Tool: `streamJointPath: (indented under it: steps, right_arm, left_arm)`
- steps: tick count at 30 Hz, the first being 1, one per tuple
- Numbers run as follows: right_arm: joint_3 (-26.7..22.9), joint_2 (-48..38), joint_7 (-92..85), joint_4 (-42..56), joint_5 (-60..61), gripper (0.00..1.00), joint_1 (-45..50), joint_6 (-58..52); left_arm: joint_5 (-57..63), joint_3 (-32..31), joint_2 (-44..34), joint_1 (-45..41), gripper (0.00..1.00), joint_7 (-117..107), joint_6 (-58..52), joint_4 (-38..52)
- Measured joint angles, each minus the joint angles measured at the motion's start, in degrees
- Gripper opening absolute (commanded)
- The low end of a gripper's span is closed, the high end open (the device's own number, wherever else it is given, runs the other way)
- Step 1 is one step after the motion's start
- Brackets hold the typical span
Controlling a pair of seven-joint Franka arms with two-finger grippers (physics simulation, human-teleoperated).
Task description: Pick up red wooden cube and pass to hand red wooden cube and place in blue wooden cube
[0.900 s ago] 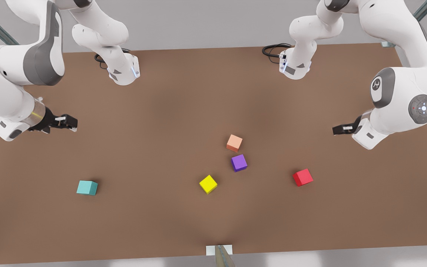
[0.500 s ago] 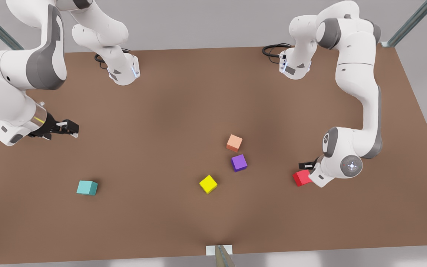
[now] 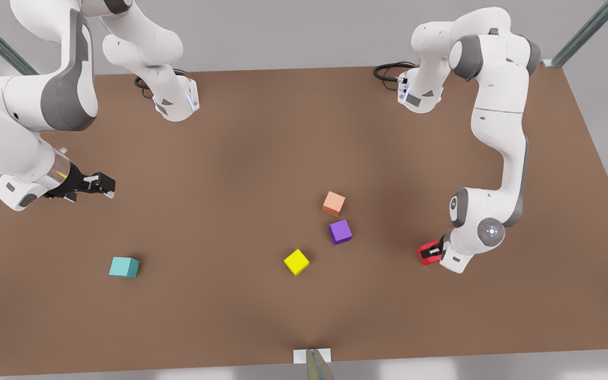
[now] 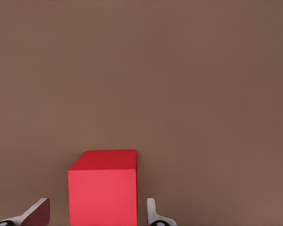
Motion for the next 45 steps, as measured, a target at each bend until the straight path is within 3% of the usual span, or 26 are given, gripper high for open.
streamJointPath:
  steps: [11, 12, 13, 14, 19, 23, 26, 31, 38, 40, 42, 45]
  right_arm:
    - [0.0, 0.1, -0.2, -0.2, 0.2, 1.0, 0.0, 0.1]
    - [0.0, 0.1, -0.2, -0.2, 0.2, 1.0, 0.0, 0.1]
    - [0.0, 0.1, -0.2, -0.3, 0.2, 1.0, 0.0, 0.1]
    - [0.1, 0.1, -0.2, -0.3, 0.3, 1.0, 0.0, 0.1]
    - [0.1, 0.1, -0.3, -0.4, 0.3, 1.0, 0.1, 0.1]
    - [0.0, 7.9, -3.0, 0.3, 10.0, 1.0, -1.3, -0.1]
    - [0.0, 20.1, -8.6, 5.9, 23.1, 1.0, -2.7, -0.1]
    - [0.2, 28.2, -24.3, 6.5, 42.7, 1.0, -2.9, 5.8]
    - [0.8, 31.4, -48.9, 5.3, 57.3, 1.0, -2.4, 13.2]
    - [2.1, 31.9, -56.2, 5.3, 60.5, 1.0, -2.3, 13.0]
    - [3.1, 32.3, -63.1, 5.2, 63.4, 1.0, -2.2, 12.6]
    - [4.3, 33.5, -72.0, 4.8, 67.0, 1.0, -2.2, 11.1]
  left_arm:
    - [0.2, 0.0, 4.1, -0.3, 1.0, -3.7, 2.3, 0.0]
    - [0.2, 0.0, 4.3, -0.3, 0.92, -3.9, 2.4, 0.0]
    - [0.3, 0.0, 4.4, -0.3, 0.75, -4.2, 2.5, 0.0]
    - [0.5, 0.0, 4.5, -0.4, 0.69, -4.6, 2.5, 0.0]
    - [0.4, -0.8, 4.5, -0.6, 0.68, -6.1, 2.5, 2.5]
    - [-1.1, -6.7, 4.2, -0.9, 0.68, -8.8, -2.3, 12.3]
    - [-8.2, -16.8, 4.3, -0.8, 0.68, -11.6, -9.3, 21.6]
    - [-21.0, -30.7, 7.0, -1.7, 0.68, -15.3, -10.7, 25.2]
    - [-34.8, -40.7, 18.7, -2.5, 0.68, -12.6, -2.3, 29.5]
    - [-40.2, -41.8, 20.5, -2.5, 0.67, -9.7, -0.8, 30.0]
    - [-43.9, -42.2, 21.0, -2.6, 0.58, -6.3, 0.2, 30.0]
    - [-46.6, -42.2, 21.2, -2.7, 0.58, -1.0, 1.2, 29.8]
